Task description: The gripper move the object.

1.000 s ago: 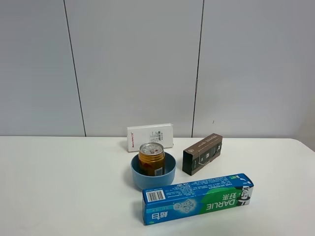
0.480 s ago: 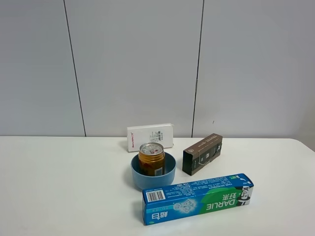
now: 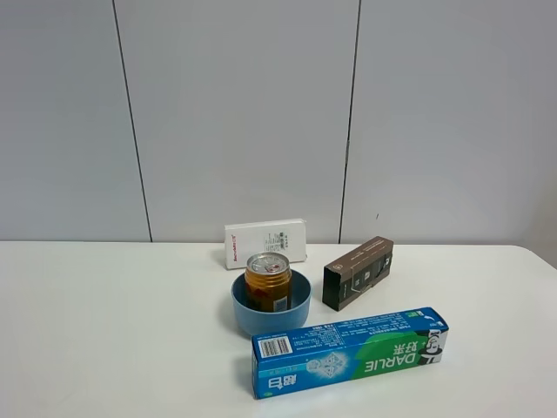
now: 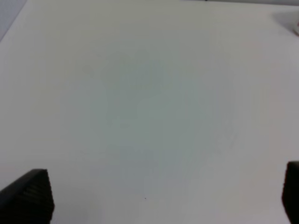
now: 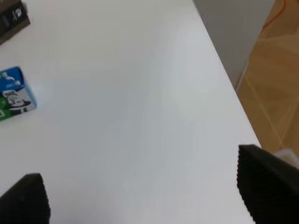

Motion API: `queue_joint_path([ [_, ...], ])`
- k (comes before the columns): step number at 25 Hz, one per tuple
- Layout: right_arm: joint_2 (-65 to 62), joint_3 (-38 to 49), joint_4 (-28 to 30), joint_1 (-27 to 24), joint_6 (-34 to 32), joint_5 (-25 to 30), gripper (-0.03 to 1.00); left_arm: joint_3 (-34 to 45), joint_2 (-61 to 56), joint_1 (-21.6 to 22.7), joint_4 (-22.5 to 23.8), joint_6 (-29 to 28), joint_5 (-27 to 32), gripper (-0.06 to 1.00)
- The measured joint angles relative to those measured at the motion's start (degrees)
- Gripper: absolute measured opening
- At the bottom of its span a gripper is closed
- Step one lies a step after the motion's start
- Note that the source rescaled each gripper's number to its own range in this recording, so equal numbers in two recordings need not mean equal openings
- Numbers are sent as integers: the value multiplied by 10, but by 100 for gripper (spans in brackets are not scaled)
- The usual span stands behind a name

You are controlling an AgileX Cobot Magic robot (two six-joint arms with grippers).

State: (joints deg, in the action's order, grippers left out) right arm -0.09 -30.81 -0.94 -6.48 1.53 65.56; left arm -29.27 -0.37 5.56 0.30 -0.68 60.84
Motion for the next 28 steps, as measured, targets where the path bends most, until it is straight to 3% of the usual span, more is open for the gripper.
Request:
queue_joint_path([
  [9,0,21,-2,16,8,-41,73,0,0,0,0,0,0,100],
  [28,0,22,-4,20,12,-43,73,0,0,0,0,0,0,100],
])
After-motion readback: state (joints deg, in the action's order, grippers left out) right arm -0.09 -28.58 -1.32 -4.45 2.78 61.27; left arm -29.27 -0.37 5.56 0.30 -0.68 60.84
